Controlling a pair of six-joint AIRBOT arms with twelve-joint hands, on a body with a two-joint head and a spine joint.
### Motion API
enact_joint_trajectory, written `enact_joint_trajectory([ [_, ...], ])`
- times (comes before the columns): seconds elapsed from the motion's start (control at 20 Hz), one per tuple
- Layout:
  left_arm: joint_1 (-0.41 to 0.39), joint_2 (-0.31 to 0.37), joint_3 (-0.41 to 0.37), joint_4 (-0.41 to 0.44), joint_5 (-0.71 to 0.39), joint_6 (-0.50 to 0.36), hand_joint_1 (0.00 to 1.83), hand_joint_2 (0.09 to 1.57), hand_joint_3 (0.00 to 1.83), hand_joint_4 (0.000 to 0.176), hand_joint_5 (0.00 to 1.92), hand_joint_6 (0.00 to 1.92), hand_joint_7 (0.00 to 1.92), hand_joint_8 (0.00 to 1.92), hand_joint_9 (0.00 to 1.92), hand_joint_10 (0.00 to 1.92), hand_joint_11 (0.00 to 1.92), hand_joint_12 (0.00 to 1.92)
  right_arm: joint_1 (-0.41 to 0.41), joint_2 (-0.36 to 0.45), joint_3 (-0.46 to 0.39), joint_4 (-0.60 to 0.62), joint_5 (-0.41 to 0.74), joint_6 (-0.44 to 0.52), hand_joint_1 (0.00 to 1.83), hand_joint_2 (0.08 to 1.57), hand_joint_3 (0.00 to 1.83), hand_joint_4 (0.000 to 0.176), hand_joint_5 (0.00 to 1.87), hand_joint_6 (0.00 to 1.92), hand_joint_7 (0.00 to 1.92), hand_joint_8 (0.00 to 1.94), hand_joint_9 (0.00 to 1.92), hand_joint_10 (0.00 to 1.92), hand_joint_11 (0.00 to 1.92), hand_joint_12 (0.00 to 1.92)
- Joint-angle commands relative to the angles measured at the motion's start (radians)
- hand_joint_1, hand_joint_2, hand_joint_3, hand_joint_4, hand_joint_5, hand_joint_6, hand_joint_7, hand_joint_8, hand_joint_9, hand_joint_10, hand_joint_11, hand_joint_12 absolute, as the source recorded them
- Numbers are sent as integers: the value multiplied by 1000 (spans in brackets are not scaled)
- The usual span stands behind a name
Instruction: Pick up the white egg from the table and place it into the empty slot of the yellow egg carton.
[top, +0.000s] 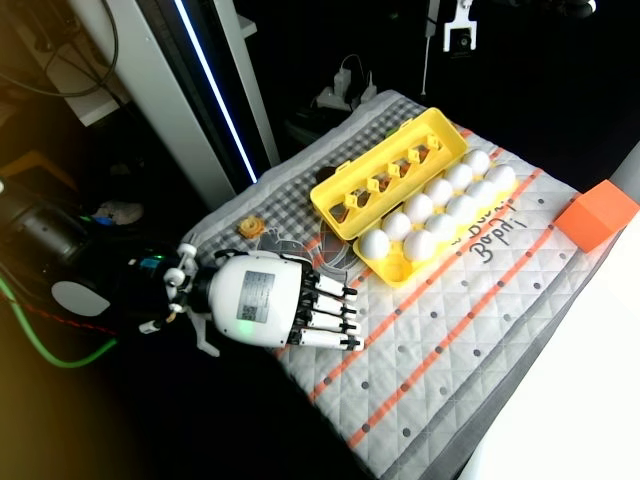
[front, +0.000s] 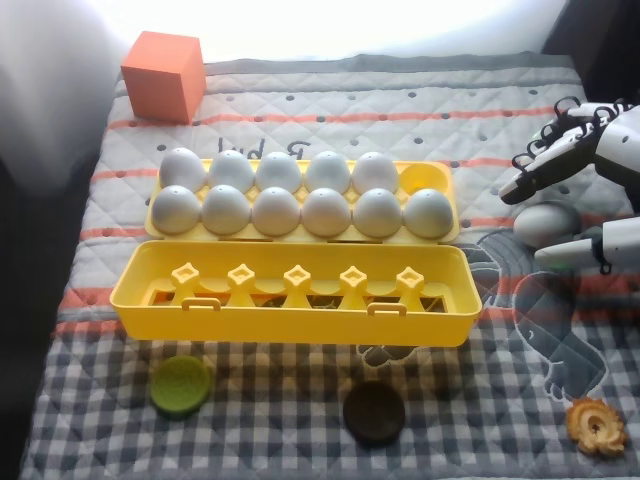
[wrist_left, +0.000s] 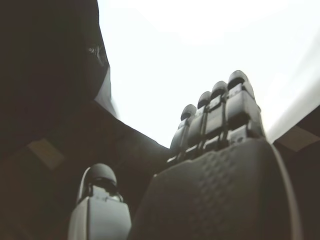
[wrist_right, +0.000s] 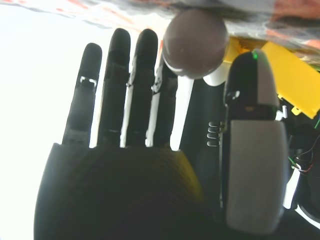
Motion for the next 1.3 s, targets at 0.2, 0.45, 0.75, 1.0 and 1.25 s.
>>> enact_joint_trajectory([
  [0.2,-6,0,3,6,-124,-8,0,892,0,29,0,0,0,0,0,0,0,0,13,3,1,34,105,0,960,1008,0,0,857,1,900,2,908,15,631,538],
  [0.45,-5,0,3,6,-125,-10,0,888,0,42,0,0,0,0,0,0,0,0,13,2,1,34,104,-1,1064,1014,2,0,872,2,950,4,1024,7,790,488],
  [0.75,-5,0,3,6,-125,-10,0,888,0,41,0,0,0,0,0,0,0,0,13,2,0,34,104,-1,1114,1064,3,0,1039,656,1010,21,1056,11,784,619],
  [1.0,-4,0,3,5,-126,-10,0,898,5,29,0,0,0,0,0,0,0,0,14,3,-2,34,106,-1,1085,1118,0,0,971,989,1051,3,1045,1,719,753],
  [1.25,-4,1,3,5,-127,-11,0,890,1,43,0,0,0,0,0,0,0,0,26,6,-3,33,111,-1,1215,1111,2,24,935,1022,1047,907,1067,1,664,926],
])
